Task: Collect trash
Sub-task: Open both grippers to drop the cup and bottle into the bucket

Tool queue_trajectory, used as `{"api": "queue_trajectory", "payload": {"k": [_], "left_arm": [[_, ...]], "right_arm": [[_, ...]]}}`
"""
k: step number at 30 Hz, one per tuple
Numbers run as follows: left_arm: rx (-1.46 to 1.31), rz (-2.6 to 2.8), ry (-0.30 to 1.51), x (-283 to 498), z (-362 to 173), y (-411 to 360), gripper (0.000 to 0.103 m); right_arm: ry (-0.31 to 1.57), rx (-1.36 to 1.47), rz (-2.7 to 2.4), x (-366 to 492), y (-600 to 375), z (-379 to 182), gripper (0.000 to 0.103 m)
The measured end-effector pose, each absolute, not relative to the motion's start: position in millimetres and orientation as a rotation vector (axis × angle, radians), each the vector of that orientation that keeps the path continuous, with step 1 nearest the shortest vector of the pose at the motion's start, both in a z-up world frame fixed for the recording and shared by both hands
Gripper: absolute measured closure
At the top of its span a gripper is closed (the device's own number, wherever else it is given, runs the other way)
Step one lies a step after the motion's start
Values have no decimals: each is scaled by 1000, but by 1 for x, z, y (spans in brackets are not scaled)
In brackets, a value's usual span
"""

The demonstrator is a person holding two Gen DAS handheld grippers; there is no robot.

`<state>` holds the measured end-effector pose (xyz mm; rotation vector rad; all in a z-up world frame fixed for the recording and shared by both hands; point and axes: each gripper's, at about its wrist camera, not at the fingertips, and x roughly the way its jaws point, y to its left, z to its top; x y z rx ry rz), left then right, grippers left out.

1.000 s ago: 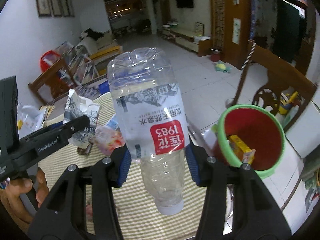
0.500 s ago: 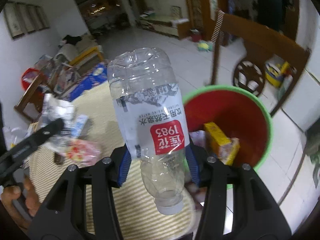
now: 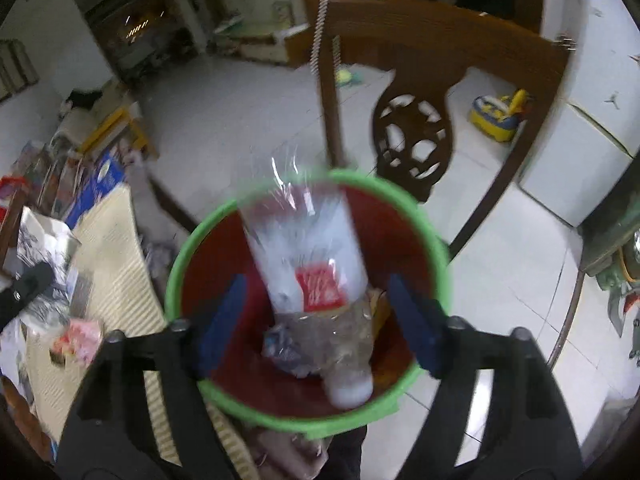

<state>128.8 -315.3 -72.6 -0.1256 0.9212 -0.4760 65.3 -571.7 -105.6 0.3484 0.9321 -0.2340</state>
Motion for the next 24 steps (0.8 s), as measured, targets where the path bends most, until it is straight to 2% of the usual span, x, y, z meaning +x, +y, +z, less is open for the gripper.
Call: {"api": "queue_trajectory", "payload": {"k": [11, 12, 13, 15, 24], "left_arm": [[-9, -654, 971, 136, -98, -417, 63], [-4, -659, 970, 136, -98, -420, 58], [1, -663, 973, 136, -99, -424, 42], [-12, -658, 961, 135, -97, -425, 31], [-78, -579, 923, 123, -81, -381, 28]], "right_arm": [[923, 416, -322, 28, -620, -102, 27], [920, 420, -327, 24, -622, -101, 27], [916, 419, -332, 21, -624, -100, 27], [901, 409, -339, 15, -624, -94, 27], [874, 372, -273, 16, -599, -79, 23]]}}
